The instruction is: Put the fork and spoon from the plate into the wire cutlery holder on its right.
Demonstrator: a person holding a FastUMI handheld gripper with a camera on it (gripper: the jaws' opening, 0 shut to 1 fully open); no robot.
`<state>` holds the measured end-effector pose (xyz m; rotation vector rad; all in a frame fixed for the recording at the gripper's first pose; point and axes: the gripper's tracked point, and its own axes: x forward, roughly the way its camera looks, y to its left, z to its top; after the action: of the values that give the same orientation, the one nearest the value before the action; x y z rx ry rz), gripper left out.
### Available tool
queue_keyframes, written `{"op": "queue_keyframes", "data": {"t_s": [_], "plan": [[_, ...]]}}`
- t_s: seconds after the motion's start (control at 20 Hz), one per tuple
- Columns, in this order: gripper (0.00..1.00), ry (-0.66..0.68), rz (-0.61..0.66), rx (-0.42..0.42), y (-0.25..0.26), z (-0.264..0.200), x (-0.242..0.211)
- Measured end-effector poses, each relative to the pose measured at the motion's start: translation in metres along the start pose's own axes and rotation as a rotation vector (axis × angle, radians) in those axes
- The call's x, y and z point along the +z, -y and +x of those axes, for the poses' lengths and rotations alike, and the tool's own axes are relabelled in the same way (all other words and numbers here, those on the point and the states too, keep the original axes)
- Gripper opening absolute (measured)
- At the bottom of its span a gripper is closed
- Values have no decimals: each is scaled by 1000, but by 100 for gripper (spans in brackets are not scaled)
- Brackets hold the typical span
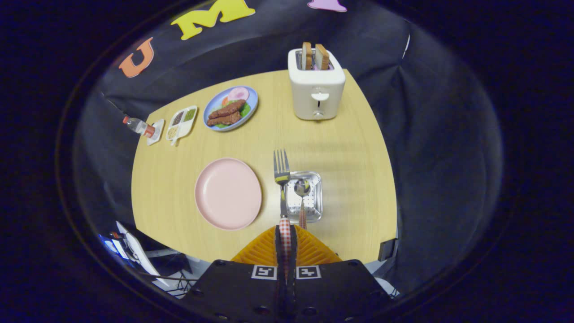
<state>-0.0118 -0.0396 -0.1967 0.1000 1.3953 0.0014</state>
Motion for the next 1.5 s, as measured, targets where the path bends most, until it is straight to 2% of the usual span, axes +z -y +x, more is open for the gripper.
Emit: {"op": "queue_keyframes", "data": {"t_s": [0.25, 0.5, 0.7, 0.9, 0.95, 1.15, 1.3, 1.45, 1.5], "plan": [[1, -221, 42, 18, 12, 15, -19], [1, -299, 42, -24, 18, 32, -3], [1, -369, 71, -21, 15, 36, -1], [1, -405, 99, -25, 13, 47, 4], [4, -415, 105, -29, 14, 49, 4], [4, -400, 119, -43, 14, 55, 14], [10, -400, 127, -33, 10, 56, 15], [10, -381, 137, -14, 7, 59, 18], [14, -361, 135, -6, 4, 59, 24]]}}
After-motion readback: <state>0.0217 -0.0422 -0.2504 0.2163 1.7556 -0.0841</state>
